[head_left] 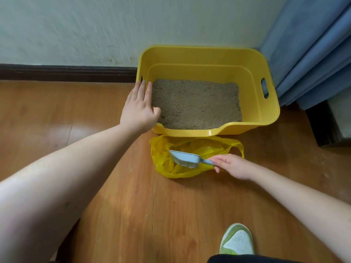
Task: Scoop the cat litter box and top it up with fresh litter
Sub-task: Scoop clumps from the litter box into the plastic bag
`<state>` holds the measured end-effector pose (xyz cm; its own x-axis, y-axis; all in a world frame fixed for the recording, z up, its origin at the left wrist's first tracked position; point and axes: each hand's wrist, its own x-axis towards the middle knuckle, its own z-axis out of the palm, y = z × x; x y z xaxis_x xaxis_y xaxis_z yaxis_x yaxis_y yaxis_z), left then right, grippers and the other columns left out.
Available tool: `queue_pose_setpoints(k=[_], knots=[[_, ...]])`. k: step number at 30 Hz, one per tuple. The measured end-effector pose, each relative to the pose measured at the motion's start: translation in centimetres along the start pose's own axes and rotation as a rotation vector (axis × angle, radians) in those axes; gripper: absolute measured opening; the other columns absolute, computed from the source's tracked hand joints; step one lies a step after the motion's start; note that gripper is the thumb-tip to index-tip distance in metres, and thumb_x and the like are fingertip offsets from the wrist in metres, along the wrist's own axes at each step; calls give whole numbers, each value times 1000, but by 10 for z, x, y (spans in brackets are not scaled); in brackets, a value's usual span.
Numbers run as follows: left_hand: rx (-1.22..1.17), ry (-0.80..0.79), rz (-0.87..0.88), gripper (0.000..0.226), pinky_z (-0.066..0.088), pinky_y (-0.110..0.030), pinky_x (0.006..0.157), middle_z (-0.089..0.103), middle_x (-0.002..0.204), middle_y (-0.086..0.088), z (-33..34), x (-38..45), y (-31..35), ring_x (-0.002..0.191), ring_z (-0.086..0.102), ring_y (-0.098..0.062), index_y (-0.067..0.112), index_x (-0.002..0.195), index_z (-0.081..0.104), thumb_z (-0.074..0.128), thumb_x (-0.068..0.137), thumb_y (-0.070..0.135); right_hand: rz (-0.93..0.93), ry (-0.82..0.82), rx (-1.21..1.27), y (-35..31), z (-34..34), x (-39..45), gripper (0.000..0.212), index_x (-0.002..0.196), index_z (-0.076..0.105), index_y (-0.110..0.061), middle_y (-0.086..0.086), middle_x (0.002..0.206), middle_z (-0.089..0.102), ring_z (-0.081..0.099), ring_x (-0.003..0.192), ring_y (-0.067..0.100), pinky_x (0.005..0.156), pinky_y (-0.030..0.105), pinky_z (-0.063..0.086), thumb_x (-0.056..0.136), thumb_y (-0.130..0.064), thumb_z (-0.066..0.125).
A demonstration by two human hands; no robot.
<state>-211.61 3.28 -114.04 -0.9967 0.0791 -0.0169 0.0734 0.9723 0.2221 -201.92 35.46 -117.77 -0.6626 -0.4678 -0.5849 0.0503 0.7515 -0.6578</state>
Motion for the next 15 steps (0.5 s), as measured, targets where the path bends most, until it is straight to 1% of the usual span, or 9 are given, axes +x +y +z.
queue_pose_setpoints(k=[2,4,5,7,10,12,15], knots=[[-1,-2,-7,75,4,-38,122,8,164,-11,-1,0,0,151,0,-22,12,156,10,35,90,38,3,7,-25,0,-2,2,35,92,64,-19,-9,70,59,41,57,2,66,27,38,102,-36,35],[-4,0,-13,75,4,-38,122,7,164,-10,-1,1,1,151,-1,-21,13,156,10,35,91,38,-7,17,-6,3,-5,4,33,87,62,-25,-2,70,61,42,56,7,65,32,40,103,-36,35],[-7,1,-13,75,3,-38,122,7,164,-9,-1,1,1,151,-1,-21,14,156,10,35,91,39,-9,21,34,6,-7,5,30,89,61,-27,-2,70,61,42,55,10,62,33,39,103,-33,35],[-9,1,-15,74,3,-38,122,7,164,-9,-1,1,0,151,-1,-21,14,157,9,36,91,38,-10,33,122,10,-8,5,25,97,60,-25,-5,71,63,39,54,12,57,30,36,104,-25,35],[3,-4,-7,74,2,-37,121,6,164,-9,-1,-1,1,151,-2,-21,13,157,8,38,92,36,-32,36,158,10,-10,1,25,98,59,-24,-4,73,64,37,52,9,56,26,35,104,-25,35],[5,0,-1,74,1,-36,121,6,164,-9,0,-1,2,151,-2,-21,13,157,9,39,92,34,-49,41,136,5,-10,-4,26,101,60,-27,-4,75,64,40,52,2,58,21,36,104,-25,35],[-10,10,-13,74,3,-37,122,11,164,-9,2,2,0,151,0,-21,11,156,13,35,89,35,-96,109,149,-12,-5,-13,29,111,60,-34,-8,76,63,52,62,-4,64,10,36,103,-20,36]])
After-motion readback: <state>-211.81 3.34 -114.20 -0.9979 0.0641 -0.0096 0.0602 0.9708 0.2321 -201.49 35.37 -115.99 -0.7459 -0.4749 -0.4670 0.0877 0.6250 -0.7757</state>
